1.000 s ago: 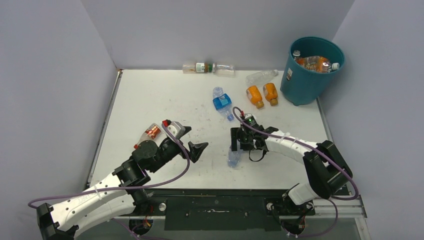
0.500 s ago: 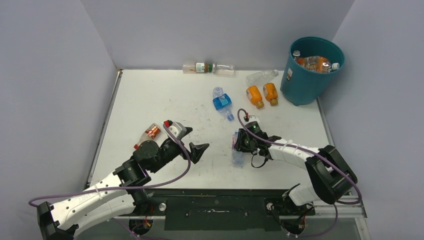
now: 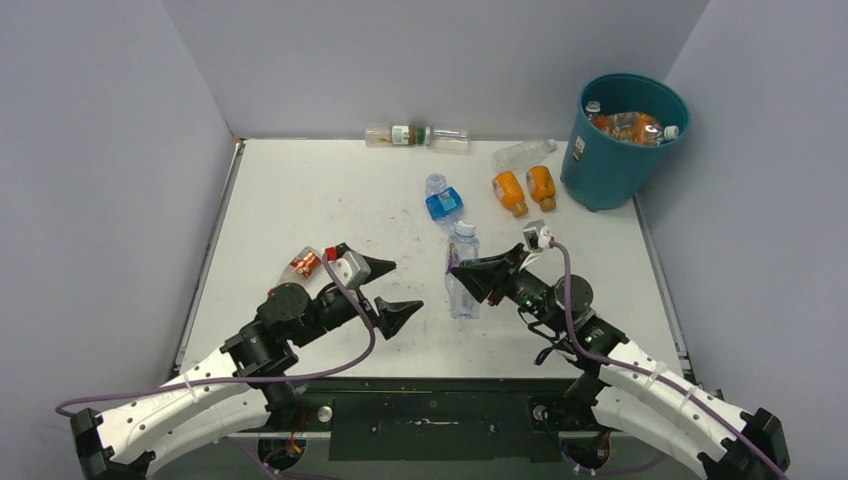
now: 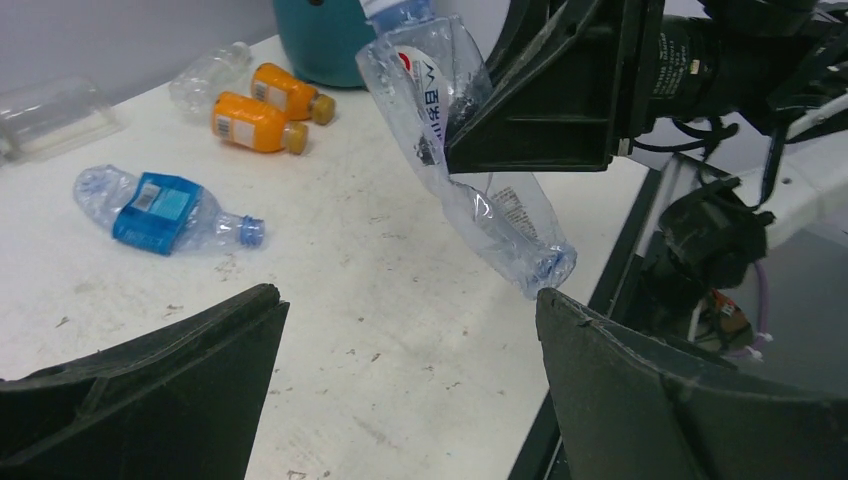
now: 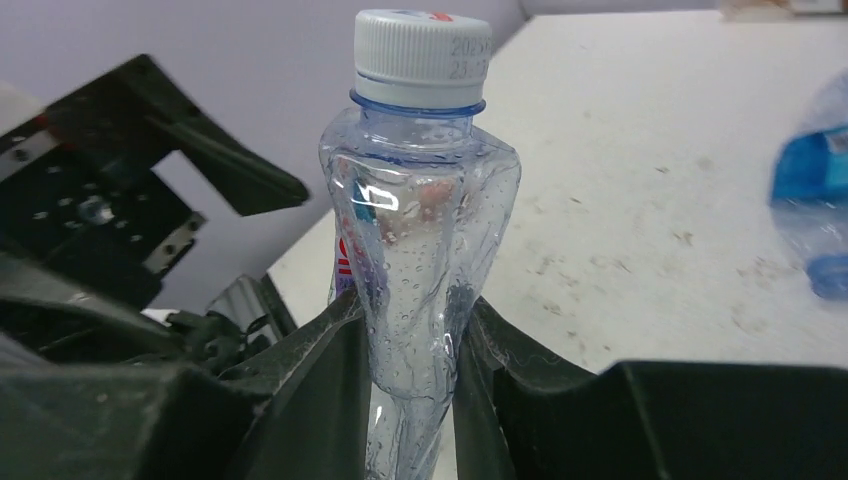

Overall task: Put the plastic bottles in the bin
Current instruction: Pick up the plastic bottle at the center of the board.

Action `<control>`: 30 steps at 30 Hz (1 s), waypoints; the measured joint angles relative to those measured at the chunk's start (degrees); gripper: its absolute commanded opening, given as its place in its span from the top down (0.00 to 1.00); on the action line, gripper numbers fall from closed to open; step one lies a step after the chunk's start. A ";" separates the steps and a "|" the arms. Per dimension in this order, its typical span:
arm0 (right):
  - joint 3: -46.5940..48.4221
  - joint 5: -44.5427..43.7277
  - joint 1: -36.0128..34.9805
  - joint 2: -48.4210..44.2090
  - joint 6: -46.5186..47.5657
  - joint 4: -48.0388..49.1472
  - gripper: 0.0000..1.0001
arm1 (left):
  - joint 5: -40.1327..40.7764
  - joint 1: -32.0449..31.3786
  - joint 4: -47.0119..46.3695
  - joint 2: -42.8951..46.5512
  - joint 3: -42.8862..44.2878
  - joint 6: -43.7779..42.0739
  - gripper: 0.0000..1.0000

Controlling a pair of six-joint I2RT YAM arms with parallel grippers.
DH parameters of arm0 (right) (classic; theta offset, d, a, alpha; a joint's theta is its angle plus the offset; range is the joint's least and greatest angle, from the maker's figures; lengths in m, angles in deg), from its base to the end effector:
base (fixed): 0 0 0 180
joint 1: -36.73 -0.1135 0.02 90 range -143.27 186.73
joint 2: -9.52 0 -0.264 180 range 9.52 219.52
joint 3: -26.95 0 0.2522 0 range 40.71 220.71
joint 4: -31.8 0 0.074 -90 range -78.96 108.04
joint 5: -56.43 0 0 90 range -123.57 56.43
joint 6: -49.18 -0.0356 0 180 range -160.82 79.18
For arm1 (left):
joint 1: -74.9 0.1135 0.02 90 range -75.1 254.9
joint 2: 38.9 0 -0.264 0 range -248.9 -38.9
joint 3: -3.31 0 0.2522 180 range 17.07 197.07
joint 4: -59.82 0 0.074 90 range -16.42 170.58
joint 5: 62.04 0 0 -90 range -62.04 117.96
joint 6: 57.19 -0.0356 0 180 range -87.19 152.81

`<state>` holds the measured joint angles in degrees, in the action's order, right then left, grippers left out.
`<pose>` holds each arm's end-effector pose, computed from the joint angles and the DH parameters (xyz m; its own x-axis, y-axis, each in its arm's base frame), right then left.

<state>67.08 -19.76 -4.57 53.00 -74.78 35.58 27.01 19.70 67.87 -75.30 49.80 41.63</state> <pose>0.1362 0.1310 0.2812 -0.4535 0.3236 -0.8304 -0.6835 0.4717 0.5571 0.0939 -0.1361 0.3182 -0.1073 -0.1143 -0.9876 0.8238 0.5460 -0.1527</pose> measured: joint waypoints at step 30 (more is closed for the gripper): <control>-1.62 -4.15 -21.18 12.72 0.46 44.09 0.95 | -22.10 0.22 -9.05 -2.60 -0.52 6.01 0.03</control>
<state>65.46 -23.92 -25.75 65.72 -74.32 79.66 4.91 19.92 58.82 -77.90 49.28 47.64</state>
